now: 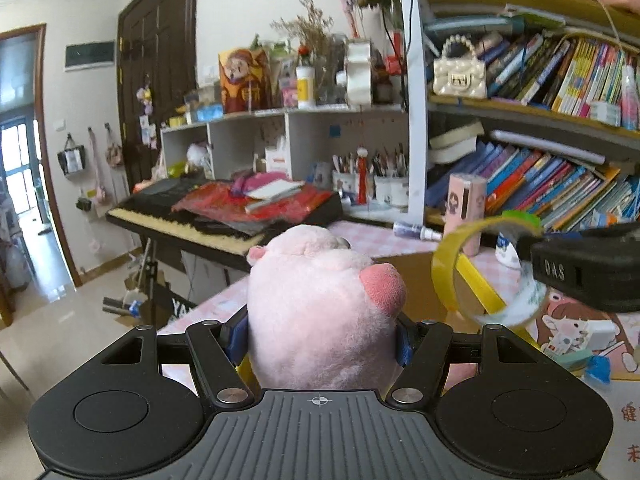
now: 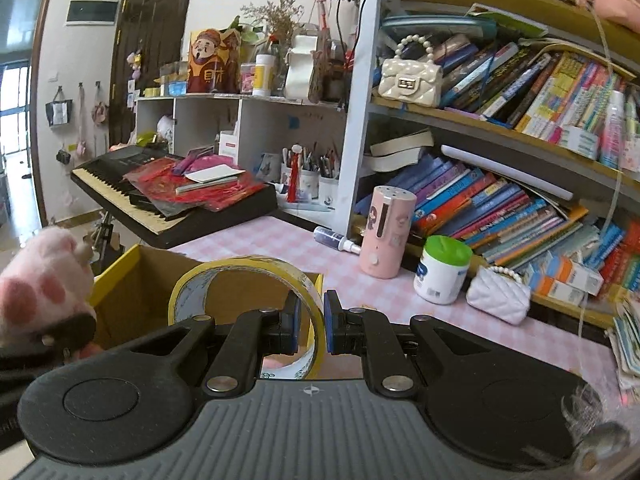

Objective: Organize objects
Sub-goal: 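Lift the pig and tape roll and carry them toward the yellow box, then open both tools to drop the pig and tape roll into the box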

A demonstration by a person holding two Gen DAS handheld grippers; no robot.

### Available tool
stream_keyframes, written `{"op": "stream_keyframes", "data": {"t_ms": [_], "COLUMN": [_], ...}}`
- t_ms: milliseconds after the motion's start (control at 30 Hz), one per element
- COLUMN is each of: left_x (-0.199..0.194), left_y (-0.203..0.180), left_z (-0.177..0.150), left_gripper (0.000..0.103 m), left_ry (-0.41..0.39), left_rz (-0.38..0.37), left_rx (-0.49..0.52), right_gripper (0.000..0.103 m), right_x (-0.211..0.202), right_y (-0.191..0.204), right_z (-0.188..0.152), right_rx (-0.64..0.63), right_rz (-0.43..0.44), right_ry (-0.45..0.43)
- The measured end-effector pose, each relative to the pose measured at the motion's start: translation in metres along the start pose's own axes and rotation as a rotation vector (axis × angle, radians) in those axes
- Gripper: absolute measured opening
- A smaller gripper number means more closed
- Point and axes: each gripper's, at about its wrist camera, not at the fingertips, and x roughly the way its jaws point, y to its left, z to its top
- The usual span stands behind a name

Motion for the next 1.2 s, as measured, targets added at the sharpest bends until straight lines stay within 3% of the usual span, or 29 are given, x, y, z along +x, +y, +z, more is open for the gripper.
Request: {"op": "stream_keyframes", "data": {"t_ms": [267, 567, 800, 900, 1200], "left_x": [0.043, 0.066, 0.063, 0.06, 0.054], "left_y": [-0.016, -0.031, -0.035, -0.04, -0.039], "left_z": [-0.005, -0.015, -0.013, -0.01, -0.01], "left_gripper": [0.067, 0.069, 0.074, 0.081, 0.084], "left_ry": [0.118, 0.229, 0.221, 0.194, 0.185], "left_rz": [0.018, 0.035, 0.05, 0.053, 0.073], "left_rx": [-0.006, 0.044, 0.055, 0.065, 0.044], "right_gripper": [0.011, 0.011, 0.011, 0.011, 0.013], "right_x": [0.052, 0.092, 0.113, 0.122, 0.144], "right_y": [-0.005, 0.005, 0.014, 0.021, 0.034], "right_z": [-0.002, -0.012, -0.01, -0.007, -0.01], "right_rx": [-0.082, -0.188, -0.275, -0.333, -0.403], "right_rz": [0.097, 0.185, 0.244, 0.272, 0.3], "right_ry": [0.087, 0.184, 0.223, 0.254, 0.329]}}
